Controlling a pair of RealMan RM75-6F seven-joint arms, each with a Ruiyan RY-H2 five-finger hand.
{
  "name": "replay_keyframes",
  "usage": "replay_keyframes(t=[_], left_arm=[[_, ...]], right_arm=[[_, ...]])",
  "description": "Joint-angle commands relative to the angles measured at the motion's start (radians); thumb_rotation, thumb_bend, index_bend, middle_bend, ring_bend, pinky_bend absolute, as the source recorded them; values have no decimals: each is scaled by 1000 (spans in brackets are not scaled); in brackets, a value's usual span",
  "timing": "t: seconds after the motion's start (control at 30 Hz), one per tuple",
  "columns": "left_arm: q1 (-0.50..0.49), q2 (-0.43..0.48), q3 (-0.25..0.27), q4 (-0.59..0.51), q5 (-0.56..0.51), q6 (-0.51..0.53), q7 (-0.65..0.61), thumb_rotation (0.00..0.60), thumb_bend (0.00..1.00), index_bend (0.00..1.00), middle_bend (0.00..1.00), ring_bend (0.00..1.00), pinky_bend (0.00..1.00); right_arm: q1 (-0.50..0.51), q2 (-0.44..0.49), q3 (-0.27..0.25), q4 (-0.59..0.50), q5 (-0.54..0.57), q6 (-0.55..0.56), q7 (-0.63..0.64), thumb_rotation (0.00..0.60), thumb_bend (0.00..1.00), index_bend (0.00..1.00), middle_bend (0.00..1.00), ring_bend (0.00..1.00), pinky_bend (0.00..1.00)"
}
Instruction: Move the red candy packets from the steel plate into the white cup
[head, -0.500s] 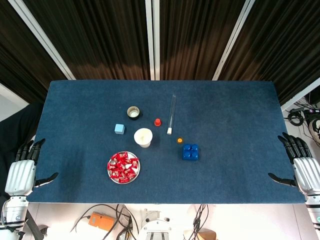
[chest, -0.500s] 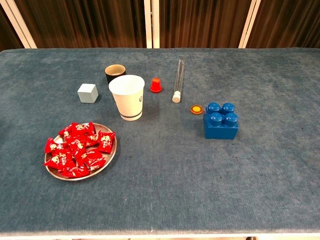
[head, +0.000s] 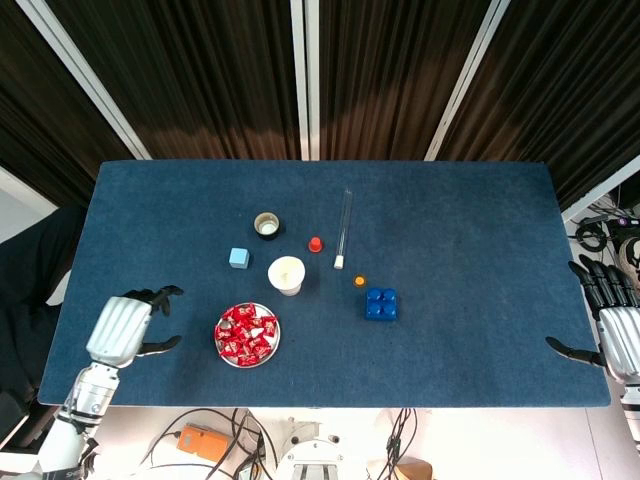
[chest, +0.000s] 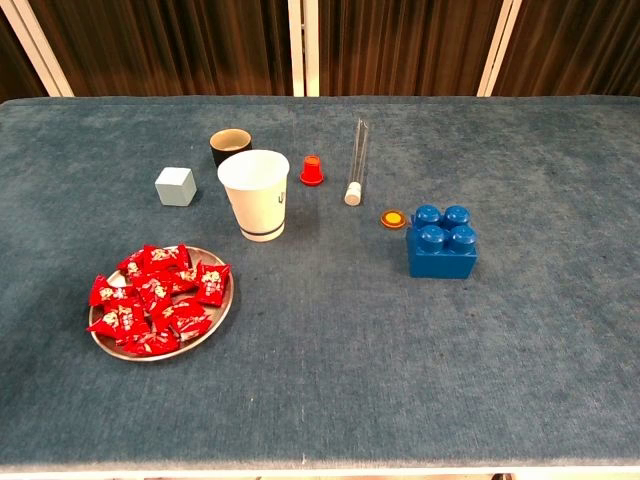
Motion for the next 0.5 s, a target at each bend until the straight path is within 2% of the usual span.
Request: replay_keyframes(t=[0.03,0.2,0.5], left_arm=[[-98,-69,-10,5,9,-136,73,600,108,379,705,662,731],[-170,-120,-9,70,-6,-247,176,600,185,382,806,751,792],[-241,-157,-3,109,-68,-359,282,600,243,382,834,772,792]], right_arm=[[3,2,1,0,10,-11,-4,600,160,0,59,0,81],[5,-3,1,6,31,-27,-5,600,160,0,59,0,86],[8,-19,0,17,56,-48,-6,600,160,0,59,0,86]])
